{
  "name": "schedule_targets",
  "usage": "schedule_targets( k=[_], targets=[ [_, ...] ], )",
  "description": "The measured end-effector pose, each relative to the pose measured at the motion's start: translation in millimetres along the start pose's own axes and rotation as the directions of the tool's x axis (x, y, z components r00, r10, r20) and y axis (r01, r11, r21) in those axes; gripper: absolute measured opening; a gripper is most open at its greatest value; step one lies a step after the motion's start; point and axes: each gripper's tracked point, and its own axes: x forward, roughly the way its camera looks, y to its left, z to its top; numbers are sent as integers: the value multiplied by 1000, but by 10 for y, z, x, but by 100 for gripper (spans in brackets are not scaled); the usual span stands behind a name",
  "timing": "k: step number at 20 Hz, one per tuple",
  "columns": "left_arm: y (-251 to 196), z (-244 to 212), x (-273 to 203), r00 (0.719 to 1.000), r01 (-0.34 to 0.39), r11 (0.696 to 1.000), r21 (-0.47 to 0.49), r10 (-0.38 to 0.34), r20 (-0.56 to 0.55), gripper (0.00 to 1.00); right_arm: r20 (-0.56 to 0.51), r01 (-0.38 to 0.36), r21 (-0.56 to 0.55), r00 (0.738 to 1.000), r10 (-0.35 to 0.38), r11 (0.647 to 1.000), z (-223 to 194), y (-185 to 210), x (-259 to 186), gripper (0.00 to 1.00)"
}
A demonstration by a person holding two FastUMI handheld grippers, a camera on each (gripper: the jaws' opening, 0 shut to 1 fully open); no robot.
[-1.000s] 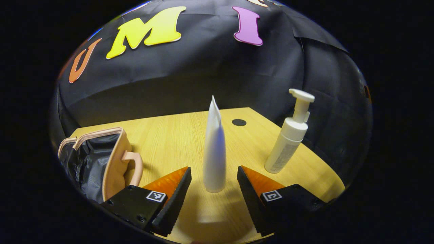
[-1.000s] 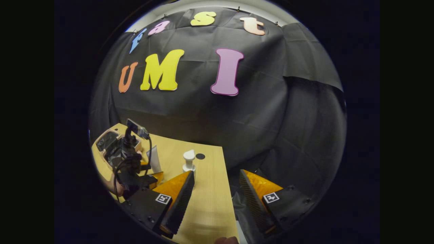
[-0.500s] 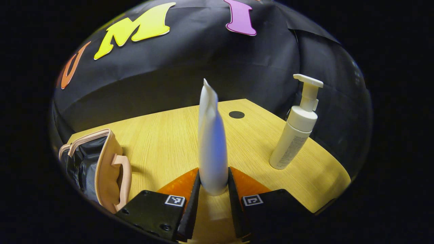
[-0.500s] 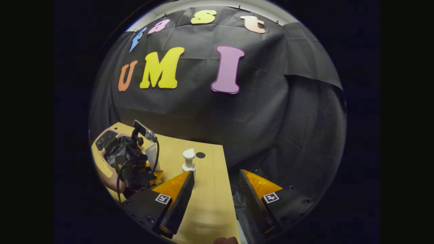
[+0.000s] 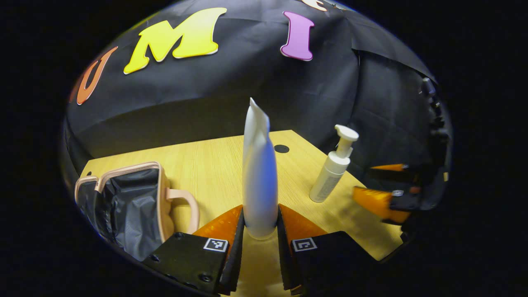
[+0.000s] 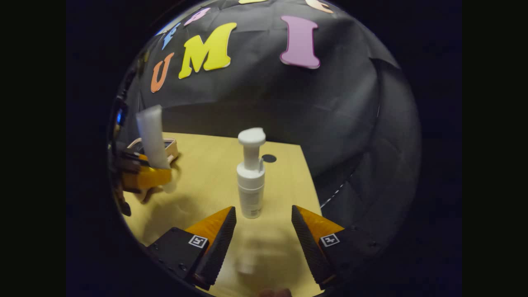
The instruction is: First open the suitcase, pack the skin care products into it, and then close the suitcase.
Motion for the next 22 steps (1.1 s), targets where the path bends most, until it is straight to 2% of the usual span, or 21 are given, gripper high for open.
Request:
schedule_targets(
  k=[4, 10, 14, 16, 17, 20, 22],
  targets=[
    [130, 52, -410, 1000, -27, 998, -52, 26, -6, 42, 3, -13, 37, 1000, 13, 999, 51, 82, 342, 80],
    [741, -75, -781, 987, -160, 978, -136, 153, -57, 42, -8, -22, 48, 1000, 22, 999, 56, 184, 667, 80],
    [1168, -136, -1017, 970, -237, 961, -145, 227, -83, 42, -27, -7, 29, 1000, 8, 1000, 48, 192, 789, 58],
    [1309, -170, -1093, 967, -247, 959, -142, 235, -94, 42, -33, -6, 35, 999, 7, 999, 90, 188, 737, 58],
    [1402, -177, -1135, 965, -254, 958, -133, 242, -102, 42, -48, -11, 34, 999, 13, 999, 50, 193, 832, 51],
    [1746, -218, -1235, 956, -274, 957, -97, 259, -139, 42, -85, -54, 28, 995, 56, 998, 22, 291, 730, 49],
    [1984, -279, -1248, 951, -266, 959, -95, 245, -190, 42, -96, -81, 20, 992, 83, 996, 39, 377, 584, 48]
  ],
)
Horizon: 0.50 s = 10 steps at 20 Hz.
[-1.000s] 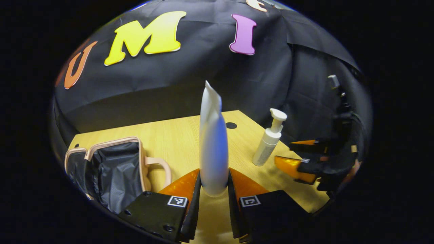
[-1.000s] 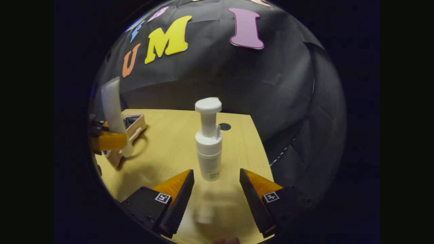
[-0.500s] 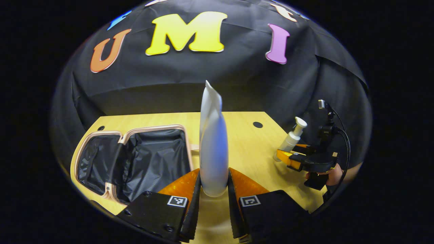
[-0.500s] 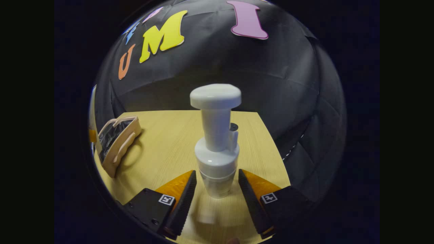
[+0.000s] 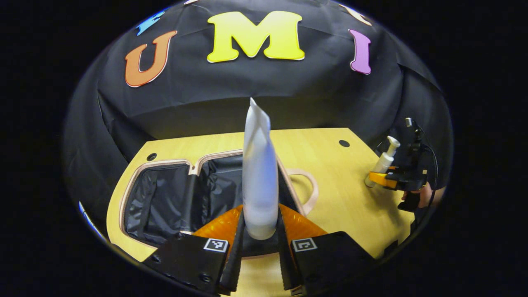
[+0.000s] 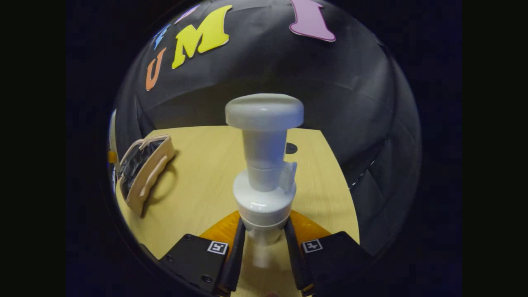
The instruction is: First open the suitcase, pack the skin care products into it, and then close the suitcase.
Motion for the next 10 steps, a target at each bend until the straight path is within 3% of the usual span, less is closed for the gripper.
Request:
schedule_targets(
  k=[1, 2, 4, 5, 6, 7, 10],
  targets=[
    [105, -51, 28, 999, 11, 1000, 2, -11, -48, 42, 0, -16, -2, 1000, 16, 1000, 13, 52, -89, 48],
    [221, -139, 67, 993, 20, 1000, -2, -20, -114, 49, 1, -36, 2, 999, 36, 999, 38, 119, -205, 48],
    [386, -327, 188, 970, 46, 998, -44, -55, -236, 49, 3, -78, 11, 997, 78, 997, 81, 239, -447, 46],
    [398, -414, 249, 951, 77, 993, -84, -99, -294, 40, 1, -99, 12, 995, 99, 995, 102, 305, -565, 46],
    [375, -489, 270, 925, 113, 985, -127, -151, -349, 46, 0, -118, 16, 993, 118, 993, 133, 359, -672, 46],
    [359, -568, 316, 899, 145, 977, -157, -196, -392, 40, 2, -137, 22, 991, 137, 990, 172, 408, -790, 46],
    [466, -837, 470, 809, 173, 970, -169, -238, -537, 40, 23, -172, 27, 985, 171, 985, 299, 518, -1125, 46]
  ],
)
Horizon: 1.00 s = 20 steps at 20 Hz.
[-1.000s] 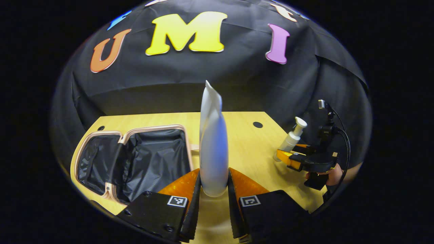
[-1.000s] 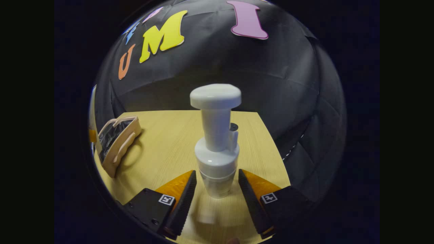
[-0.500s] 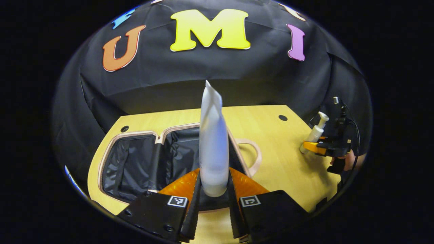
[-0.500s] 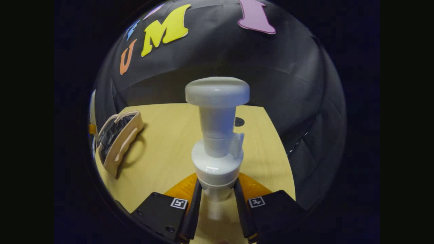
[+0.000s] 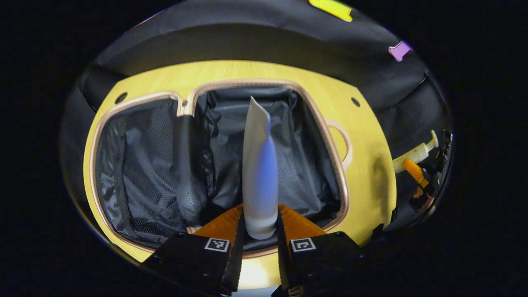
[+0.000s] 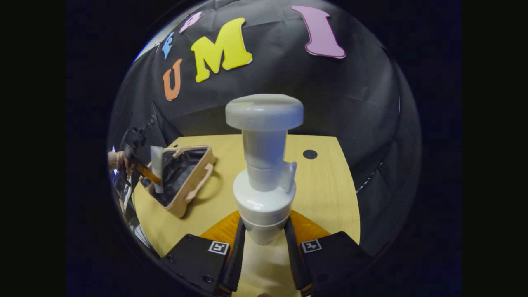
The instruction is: First open the suitcase, pack the skin care products into it, and then close the suitcase.
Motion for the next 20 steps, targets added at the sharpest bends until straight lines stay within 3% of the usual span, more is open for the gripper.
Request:
schedule_targets(
  k=[5, 12, 16, 17, 18, 20],
  targets=[
    [48, -51, 212, 987, 7, 999, -47, -14, -159, 40, 36, -21, 41, 999, 19, 999, 157, 163, -274, 46],
    [135, -11, 344, 983, -50, 995, -85, 34, -183, 43, 27, -42, -11, 999, 42, 999, 203, 326, -400, 46],
    [120, 34, 238, 990, -58, 994, -89, 46, -133, 52, 21, -83, -59, 996, 84, 995, 306, 627, -366, 46],
    [98, 47, 187, 993, -55, 993, -101, 44, -106, 65, 23, -99, -69, 995, 101, 993, 362, 742, -344, 46],
    [91, 37, 122, 996, -51, 992, -111, 42, -82, 63, 24, -117, -73, 993, 119, 991, 435, 875, -307, 46],
    [23, -10, 4, 999, -25, 984, -174, 21, -28, 81, 17, -155, -72, 988, 156, 985, 565, 1201, -176, 46]
  ],
)
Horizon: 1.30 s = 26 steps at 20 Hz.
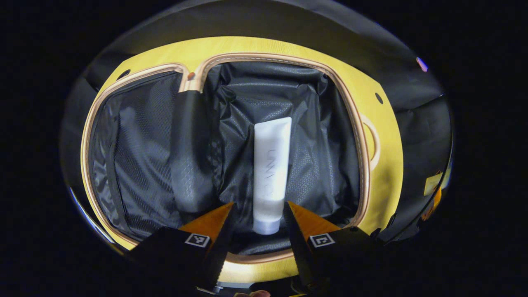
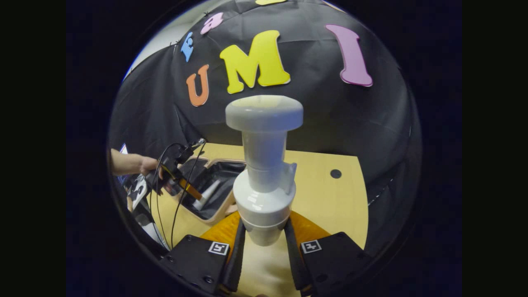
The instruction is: First open the suitcase, pack the skin care products into it, and then close the suitcase.
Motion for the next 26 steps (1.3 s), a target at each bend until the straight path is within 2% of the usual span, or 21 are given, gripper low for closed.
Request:
schedule_targets(
  k=[1, 2, 3, 6, 7, 8, 9, 11, 13, 15, 17, 19, 21, 23, 26],
  targets=[
    [-38, 0, -87, 999, 26, 999, -40, -24, 41, 73, -4, -26, -3, 1000, 26, 1000, 66, 185, 124, 46],
    [-72, -4, -199, 994, 56, 995, -88, -48, 95, 77, -19, -49, -13, 999, 49, 999, 115, 359, 243, 46],
    [-92, -14, -319, 987, 87, 988, -126, -69, 144, 91, -45, -75, -25, 996, 74, 997, 130, 523, 369, 46],
    [-33, -80, -592, 951, 140, 962, -234, -65, 302, 94, -147, -163, -70, 977, 151, 984, 143, 1017, 710, 46],
    [27, -141, -702, 930, 171, 946, -276, -62, 362, 100, -189, -198, -79, 965, 180, 977, 124, 1189, 826, 46],
    [72, -151, -824, 893, 214, 927, -309, -58, 446, 95, -237, -233, -81, 949, 208, 969, 54, 1350, 964, 46],
    [86, -211, -898, 857, 272, 902, -335, -69, 510, 95, -293, -261, -68, 928, 231, 963, -29, 1495, 1098, 45],
    [97, -340, -1032, 786, 388, 842, -375, -90, 612, 95, -396, -266, -24, 887, 235, 964, -233, 1667, 1385, 46],
    [199, -604, -1109, 751, 460, 777, -429, -83, 655, 95, -492, -219, 7, 849, 195, 976, -423, 1665, 1624, 46],
    [293, -786, -1104, 745, 496, 718, -488, -64, 663, 95, -579, -159, 9, 804, 134, 987, -687, 1645, 1836, 46],
    [441, -933, -1117, 740, 507, 685, -524, -34, 671, 95, -645, -89, 28, 759, 86, 996, -901, 1612, 2006, 46],
    [578, -1028, -1220, 727, 509, 675, -534, -5, 687, 95, -699, -8, 75, 713, 58, 997, -1087, 1547, 2088, 46],
    [610, -1060, -1362, 706, 531, 672, -516, -15, 708, 95, -738, 84, 132, 673, 42, 988, -1215, 1491, 2132, 46],
    [592, -1017, -1425, 686, 545, 681, -488, -29, 727, 95, -743, 159, 201, 667, 44, 967, -1198, 1448, 2241, 46],
    [606, -985, -1503, 679, 535, 706, -465, -32, 733, 95, -756, 239, 235, 654, 23, 942, -1216, 1409, 2313, 46]
  ],
)
